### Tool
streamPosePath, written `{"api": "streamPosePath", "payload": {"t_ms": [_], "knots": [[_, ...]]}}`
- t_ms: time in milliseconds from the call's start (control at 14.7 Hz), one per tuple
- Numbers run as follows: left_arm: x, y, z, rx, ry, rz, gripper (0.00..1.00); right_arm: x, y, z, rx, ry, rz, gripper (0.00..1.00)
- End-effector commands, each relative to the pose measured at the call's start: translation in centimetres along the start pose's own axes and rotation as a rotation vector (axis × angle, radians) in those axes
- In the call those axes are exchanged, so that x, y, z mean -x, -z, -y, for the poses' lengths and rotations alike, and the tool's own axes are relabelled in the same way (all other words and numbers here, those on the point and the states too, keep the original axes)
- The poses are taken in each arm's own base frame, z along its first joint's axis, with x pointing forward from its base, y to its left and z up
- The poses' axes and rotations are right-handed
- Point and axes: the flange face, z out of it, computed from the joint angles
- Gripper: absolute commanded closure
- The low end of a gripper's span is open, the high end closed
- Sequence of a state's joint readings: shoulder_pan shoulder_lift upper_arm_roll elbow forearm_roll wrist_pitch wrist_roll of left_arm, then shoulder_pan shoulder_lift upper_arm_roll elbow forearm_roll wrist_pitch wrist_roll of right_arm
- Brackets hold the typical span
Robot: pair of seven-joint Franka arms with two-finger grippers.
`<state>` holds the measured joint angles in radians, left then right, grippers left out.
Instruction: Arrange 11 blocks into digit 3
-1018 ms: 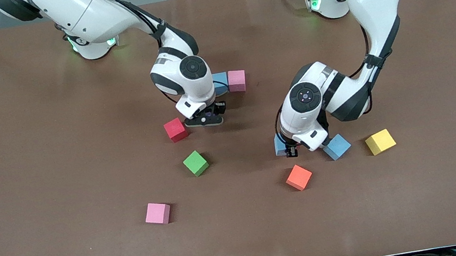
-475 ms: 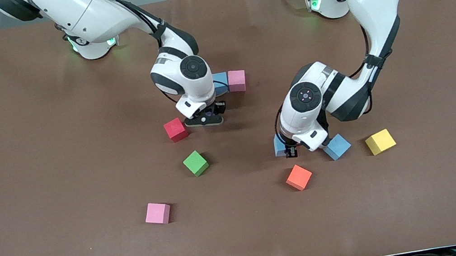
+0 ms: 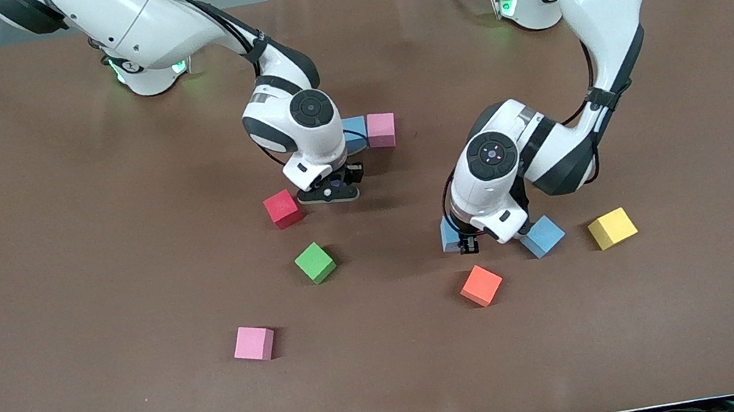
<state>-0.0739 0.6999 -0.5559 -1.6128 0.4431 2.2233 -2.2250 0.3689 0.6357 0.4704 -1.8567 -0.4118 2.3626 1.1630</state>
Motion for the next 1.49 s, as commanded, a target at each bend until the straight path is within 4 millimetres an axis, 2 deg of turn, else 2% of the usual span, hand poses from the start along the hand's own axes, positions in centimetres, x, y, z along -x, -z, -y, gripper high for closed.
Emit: {"api": "streamPosePath", "payload": {"t_ms": [0, 339, 679, 950, 1221, 1425], "knots": [[0.2, -0.2, -0.3, 0.005, 0.009, 0.005, 0.66, 0.4, -0.3, 0.2, 0.015, -0.004, -0.012, 0.0], [0.3, -0.2, -0.3, 0.005, 0.009, 0.005, 0.66, 0.2, 0.0, 0.4, 0.011, -0.007, -0.015, 0.0], [2.0, 0.0, 0.4, 0.005, 0.052, 0.009, 0.66, -1.4, 2.2, 1.2, -0.022, -0.014, -0.045, 0.0], [3.8, -0.2, 1.5, -0.001, 0.082, 0.008, 0.66, -3.9, 4.6, 1.0, 0.006, -0.016, -0.055, 0.0], [5.9, -0.9, 2.9, -0.008, 0.113, 0.001, 0.66, -6.4, 5.8, -1.0, 0.013, 0.022, -0.05, 0.0], [8.3, -1.5, 4.3, -0.01, 0.115, 0.014, 0.66, -8.8, 6.6, -3.8, 0.037, 0.051, -0.044, 0.0]]}}
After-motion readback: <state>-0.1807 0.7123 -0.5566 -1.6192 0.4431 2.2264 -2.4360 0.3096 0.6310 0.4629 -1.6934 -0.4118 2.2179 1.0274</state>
